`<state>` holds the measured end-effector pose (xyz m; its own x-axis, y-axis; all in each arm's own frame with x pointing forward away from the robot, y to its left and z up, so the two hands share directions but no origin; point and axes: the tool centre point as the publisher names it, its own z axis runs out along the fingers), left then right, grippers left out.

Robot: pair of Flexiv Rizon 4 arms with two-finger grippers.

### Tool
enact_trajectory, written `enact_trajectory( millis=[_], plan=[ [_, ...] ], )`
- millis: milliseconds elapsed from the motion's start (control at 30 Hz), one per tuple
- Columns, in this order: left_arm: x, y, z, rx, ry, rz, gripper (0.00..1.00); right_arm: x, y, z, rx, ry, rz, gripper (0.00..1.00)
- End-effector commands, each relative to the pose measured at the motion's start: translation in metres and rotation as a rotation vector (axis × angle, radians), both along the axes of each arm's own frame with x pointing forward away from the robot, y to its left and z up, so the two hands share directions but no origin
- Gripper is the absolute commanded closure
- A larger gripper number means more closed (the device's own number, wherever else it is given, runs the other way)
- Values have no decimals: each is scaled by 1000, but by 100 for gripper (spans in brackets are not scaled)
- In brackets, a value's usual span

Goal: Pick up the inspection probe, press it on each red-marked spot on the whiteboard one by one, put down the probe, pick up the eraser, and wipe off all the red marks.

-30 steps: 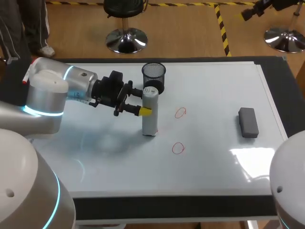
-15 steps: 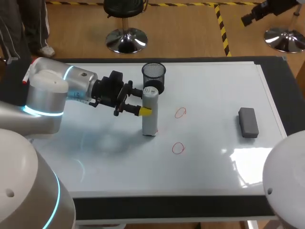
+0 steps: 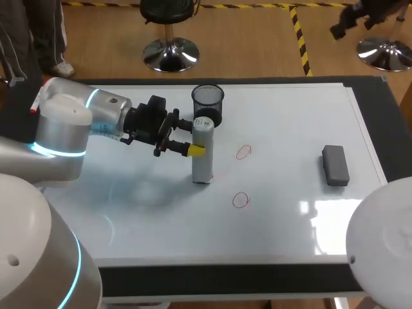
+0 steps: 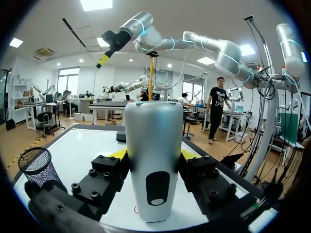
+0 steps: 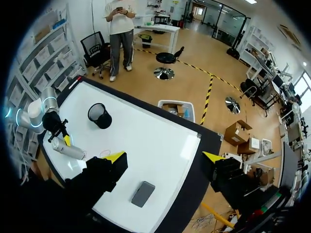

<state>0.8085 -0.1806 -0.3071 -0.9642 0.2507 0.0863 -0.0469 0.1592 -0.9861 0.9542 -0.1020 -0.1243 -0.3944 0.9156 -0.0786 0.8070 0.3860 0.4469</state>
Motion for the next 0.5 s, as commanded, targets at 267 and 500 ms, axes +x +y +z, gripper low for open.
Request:
enact_trajectory(
  millis=[267,500],
  plan=[
    [0,-1,-10,0,1,-2,100,-37,-10,-4,17,95,-76,0],
    [0,-1,-10,0,1,-2,100,-56,-14,-10,-4,117,-137,0]
  ],
)
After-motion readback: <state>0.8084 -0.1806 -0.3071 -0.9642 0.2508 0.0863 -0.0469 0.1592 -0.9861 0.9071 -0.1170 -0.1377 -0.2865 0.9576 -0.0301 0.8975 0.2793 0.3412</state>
